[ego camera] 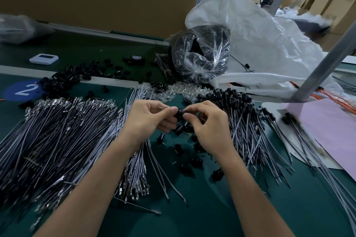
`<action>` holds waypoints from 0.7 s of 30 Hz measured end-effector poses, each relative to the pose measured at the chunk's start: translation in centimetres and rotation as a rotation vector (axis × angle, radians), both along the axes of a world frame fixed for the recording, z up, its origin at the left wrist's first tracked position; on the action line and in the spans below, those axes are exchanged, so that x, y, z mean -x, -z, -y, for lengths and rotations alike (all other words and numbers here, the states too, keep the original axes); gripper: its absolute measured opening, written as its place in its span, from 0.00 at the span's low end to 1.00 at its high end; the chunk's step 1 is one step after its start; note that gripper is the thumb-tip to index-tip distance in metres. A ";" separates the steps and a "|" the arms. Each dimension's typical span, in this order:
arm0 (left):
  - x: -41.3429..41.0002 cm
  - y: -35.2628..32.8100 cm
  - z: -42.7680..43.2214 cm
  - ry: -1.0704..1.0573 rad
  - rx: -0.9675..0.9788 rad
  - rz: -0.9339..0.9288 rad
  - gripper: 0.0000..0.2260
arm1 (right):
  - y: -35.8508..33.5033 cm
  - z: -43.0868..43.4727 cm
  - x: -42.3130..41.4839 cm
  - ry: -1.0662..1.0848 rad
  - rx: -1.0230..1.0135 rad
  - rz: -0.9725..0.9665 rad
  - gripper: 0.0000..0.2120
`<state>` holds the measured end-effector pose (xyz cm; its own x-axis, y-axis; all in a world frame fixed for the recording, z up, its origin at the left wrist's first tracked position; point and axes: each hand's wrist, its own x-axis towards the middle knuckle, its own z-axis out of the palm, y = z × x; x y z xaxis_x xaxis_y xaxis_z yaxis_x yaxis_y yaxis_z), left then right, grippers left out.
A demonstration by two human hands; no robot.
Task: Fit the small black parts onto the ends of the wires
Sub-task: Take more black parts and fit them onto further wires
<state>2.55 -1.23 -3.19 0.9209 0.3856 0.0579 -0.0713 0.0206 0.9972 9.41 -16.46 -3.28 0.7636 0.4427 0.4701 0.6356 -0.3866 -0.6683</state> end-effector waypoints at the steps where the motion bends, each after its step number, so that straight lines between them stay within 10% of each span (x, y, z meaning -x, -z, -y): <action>1: 0.0 0.0 -0.2 -0.051 0.000 0.008 0.05 | -0.1 0.2 -0.2 0.029 -0.003 -0.011 0.03; 8: 0.2 -0.2 -1.3 -0.280 0.055 0.046 0.04 | -1.0 1.8 -1.7 0.097 -0.280 -0.427 0.05; 14: 0.5 -0.1 -1.2 0.199 0.027 -0.127 0.08 | -2.2 2.3 -1.3 -0.283 -0.999 -0.856 0.04; 21: 0.3 -0.5 -0.2 0.125 0.207 0.118 0.18 | -1.9 1.0 -0.1 -0.263 -0.628 -0.720 0.19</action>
<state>2.28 -1.03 -2.70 0.9536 0.2840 0.0996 -0.1712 0.2396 0.9557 9.50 -17.42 -1.33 0.8723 0.4685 0.1398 0.0119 0.2655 -0.9640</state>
